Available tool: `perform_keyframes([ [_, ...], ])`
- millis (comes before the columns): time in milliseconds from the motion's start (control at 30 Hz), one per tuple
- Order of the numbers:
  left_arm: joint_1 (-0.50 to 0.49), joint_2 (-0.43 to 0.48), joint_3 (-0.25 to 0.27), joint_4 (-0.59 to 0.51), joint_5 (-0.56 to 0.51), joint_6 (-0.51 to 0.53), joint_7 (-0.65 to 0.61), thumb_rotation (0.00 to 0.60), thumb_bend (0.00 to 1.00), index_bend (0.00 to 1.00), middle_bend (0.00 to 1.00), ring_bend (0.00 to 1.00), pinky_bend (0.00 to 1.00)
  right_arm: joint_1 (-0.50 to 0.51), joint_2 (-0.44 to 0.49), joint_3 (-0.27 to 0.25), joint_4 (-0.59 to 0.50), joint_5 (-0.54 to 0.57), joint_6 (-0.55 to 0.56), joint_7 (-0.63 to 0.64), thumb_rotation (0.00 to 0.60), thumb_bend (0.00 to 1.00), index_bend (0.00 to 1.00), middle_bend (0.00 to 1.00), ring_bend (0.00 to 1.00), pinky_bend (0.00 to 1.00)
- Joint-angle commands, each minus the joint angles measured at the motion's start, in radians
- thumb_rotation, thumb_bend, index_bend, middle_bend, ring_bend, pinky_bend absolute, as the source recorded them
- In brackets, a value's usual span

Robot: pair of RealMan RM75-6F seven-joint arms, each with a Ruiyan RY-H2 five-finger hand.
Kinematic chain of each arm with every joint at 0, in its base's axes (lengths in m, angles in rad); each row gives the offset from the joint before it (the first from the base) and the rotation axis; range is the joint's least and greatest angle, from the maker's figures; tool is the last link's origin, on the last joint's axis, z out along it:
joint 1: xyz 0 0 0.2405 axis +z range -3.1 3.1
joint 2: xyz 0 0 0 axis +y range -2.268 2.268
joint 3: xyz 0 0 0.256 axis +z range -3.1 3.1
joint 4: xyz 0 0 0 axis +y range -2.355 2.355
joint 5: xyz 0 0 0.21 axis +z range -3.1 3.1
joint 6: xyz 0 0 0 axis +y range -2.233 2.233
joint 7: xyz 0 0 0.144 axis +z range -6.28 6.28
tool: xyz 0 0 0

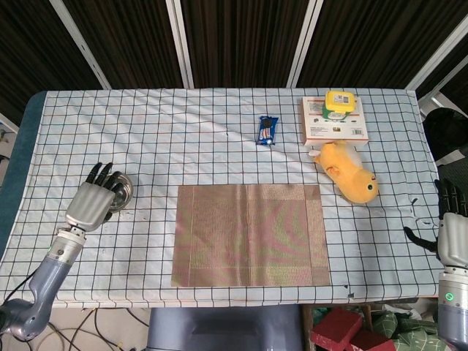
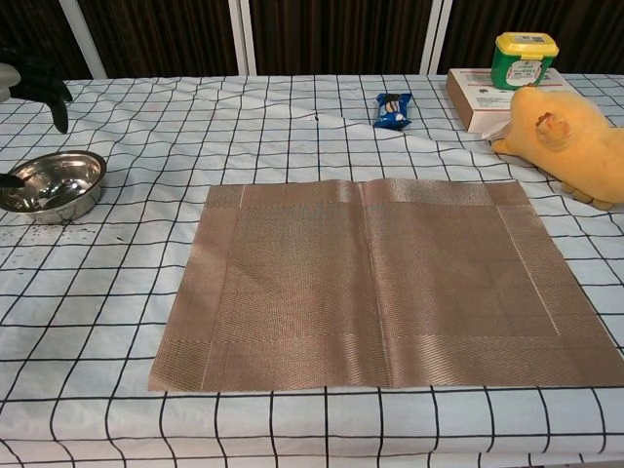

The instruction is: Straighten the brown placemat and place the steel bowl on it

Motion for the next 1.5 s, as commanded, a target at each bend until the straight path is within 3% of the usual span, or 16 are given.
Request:
perform_keyframes([
  [33,0.002,-0.027,-0.011,0.029,-0.032,-0.019,0.0,0.6,0.14,0.39,0.19,0.04,0.09,0.0,-0.001,0.0,0.0,0.0,0.001,-0.001,0.6,0.12,0.0,0.0,0.0,0.16],
  [600,0.024,-0.083,0.011,0.085,-0.088,-0.043,-0.008,0.6,0.15,0.45,0.19,0.04,0.09,0.0,-0.001,0.001,-0.002,0.005,-0.002,-0.003,0.6,0.12,0.0,0.0,0.0,0.16],
  [1233,-0.006,-0.189,-0.024,0.221,-0.177,-0.099,0.007,0.6,0.18,0.5,0.2,0.04,0.09,-0.001,0.0,0.001,-0.008,0.007,-0.001,-0.004,0.6,0.13,0.0,0.0,0.0,0.16],
  [1367,-0.011,-0.206,-0.029,0.245,-0.19,-0.104,0.013,0.6,0.22,0.51,0.21,0.05,0.09,0.0,0.0,0.002,-0.01,0.011,-0.003,-0.004,0.6,0.14,0.0,0.0,0.0,0.16],
  [1500,-0.013,-0.218,-0.032,0.264,-0.197,-0.106,0.011,0.6,0.34,0.54,0.22,0.05,0.1,0.0,0.0,0.003,-0.011,0.012,-0.003,-0.004,0.6,0.15,0.0,0.0,0.0,0.16],
])
